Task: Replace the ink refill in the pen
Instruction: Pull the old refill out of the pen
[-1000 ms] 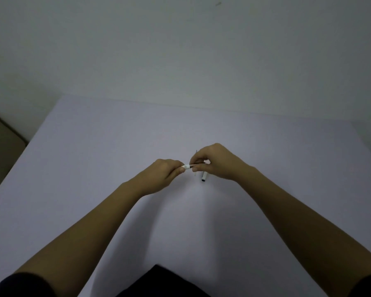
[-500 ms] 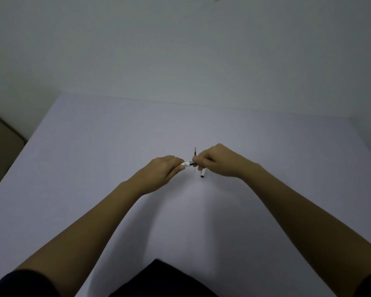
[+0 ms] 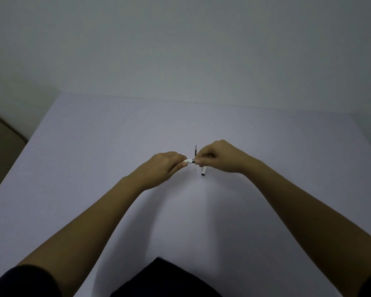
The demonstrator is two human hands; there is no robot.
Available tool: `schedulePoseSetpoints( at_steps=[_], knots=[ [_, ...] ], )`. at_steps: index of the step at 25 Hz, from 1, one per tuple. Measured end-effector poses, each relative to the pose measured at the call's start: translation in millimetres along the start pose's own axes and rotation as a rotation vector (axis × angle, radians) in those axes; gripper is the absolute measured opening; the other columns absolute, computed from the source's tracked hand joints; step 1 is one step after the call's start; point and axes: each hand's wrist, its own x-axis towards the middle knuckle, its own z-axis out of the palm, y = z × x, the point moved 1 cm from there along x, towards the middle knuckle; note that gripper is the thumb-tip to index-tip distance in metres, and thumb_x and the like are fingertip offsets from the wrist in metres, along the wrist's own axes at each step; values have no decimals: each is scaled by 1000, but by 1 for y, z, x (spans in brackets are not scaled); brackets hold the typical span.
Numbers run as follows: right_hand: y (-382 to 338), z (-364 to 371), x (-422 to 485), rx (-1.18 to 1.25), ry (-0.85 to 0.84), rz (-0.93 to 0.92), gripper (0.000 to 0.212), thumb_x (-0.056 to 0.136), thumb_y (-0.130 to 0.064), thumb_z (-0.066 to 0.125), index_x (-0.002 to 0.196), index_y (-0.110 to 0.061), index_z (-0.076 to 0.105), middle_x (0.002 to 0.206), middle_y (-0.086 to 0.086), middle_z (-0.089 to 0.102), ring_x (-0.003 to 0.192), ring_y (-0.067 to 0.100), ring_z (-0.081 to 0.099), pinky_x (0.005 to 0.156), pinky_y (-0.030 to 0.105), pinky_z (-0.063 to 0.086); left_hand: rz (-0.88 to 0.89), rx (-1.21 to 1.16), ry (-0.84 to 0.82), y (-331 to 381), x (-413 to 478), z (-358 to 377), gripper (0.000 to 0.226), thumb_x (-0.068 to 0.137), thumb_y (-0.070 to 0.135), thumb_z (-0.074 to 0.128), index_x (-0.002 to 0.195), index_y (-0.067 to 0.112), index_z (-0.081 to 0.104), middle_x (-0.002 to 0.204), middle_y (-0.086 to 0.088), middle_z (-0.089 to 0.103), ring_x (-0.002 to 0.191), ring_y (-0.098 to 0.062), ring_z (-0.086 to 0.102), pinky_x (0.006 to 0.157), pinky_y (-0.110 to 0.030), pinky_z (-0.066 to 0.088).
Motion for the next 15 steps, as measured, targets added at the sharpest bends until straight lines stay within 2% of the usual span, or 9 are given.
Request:
schedulePoseSetpoints(
  at_steps=[2,3,5,6,8,10,11,13,15],
  knots=[
    [0,0,0,43,108,-82,14,78,-32,72,88,-22,71,77,-10,68,71,-1,59,68,15,44,-17,-22,20,0,2,-1,29,98,30,41,112,12,60,90,-3,62,76,-12,47,70,-22,35],
    [-1,0,0,67,133,-81,17,78,-36,70,86,-21,70,80,-7,69,73,0,60,70,15,45,-22,-28,36,-1,3,-2,29,98,30,41,110,12,60,88,-2,61,75,-12,47,69,-22,34],
    [-1,-1,2,76,97,-1,29,86,-45,55,84,-21,70,76,-5,70,69,2,61,66,16,44,-15,-15,50,-2,4,-4,28,98,30,40,109,13,60,84,2,56,74,-13,47,69,-23,35],
    [0,-1,3,64,69,23,33,90,-45,50,82,-21,71,71,-8,69,64,-3,60,62,12,41,-9,-2,45,-3,4,-5,28,98,30,40,110,13,60,83,4,54,74,-13,47,69,-23,36],
    [-1,-3,2,19,75,-19,23,89,-39,56,83,-22,70,66,-15,62,60,-11,55,57,6,38,-2,6,39,-3,5,-5,29,98,31,40,110,13,60,82,5,53,74,-15,48,69,-24,36],
    [-2,-4,2,71,141,-89,11,81,-33,68,84,-22,68,72,-16,61,66,-10,54,62,4,40,-11,-18,59,-2,5,-5,29,98,30,41,109,13,60,82,3,55,74,-15,50,68,-25,37],
    [-2,-4,2,109,160,-82,13,79,-35,69,84,-23,66,76,-15,62,70,-7,55,65,6,42,-16,-30,75,-2,5,-6,29,98,30,41,109,13,61,82,2,57,74,-15,50,68,-25,37],
    [-4,-4,4,101,86,10,22,86,-46,54,81,-27,64,76,-14,65,72,-3,58,68,15,43,-14,-32,89,-3,4,-7,29,98,31,41,109,14,61,83,-1,59,73,-15,51,68,-26,40],
    [-2,-4,6,43,13,56,30,91,-47,44,74,-32,63,67,-15,64,64,-7,58,65,16,41,-3,-19,72,-2,3,-6,28,98,31,42,108,14,61,82,-3,60,73,-16,52,68,-27,41]
  ],
)
